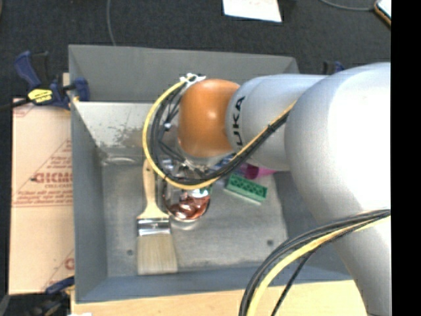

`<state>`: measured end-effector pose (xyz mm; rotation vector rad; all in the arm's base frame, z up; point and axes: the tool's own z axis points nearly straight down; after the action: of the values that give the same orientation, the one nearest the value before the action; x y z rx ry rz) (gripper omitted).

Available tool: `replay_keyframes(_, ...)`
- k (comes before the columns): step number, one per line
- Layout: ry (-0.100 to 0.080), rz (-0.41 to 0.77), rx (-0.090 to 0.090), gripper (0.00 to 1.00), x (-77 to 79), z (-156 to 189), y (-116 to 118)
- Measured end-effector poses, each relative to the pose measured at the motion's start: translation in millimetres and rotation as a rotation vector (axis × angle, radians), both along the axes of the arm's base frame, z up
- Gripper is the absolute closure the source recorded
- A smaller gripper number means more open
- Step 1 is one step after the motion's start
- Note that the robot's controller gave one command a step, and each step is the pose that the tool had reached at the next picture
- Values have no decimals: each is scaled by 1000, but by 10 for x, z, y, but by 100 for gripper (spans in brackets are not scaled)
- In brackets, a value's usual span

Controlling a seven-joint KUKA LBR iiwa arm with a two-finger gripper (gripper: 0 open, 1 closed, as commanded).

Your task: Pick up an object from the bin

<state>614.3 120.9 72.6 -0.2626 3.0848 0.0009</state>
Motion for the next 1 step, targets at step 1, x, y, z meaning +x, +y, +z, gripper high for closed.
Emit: replay_keyframes(1,-2,-76,9,100,-192,3,-398)
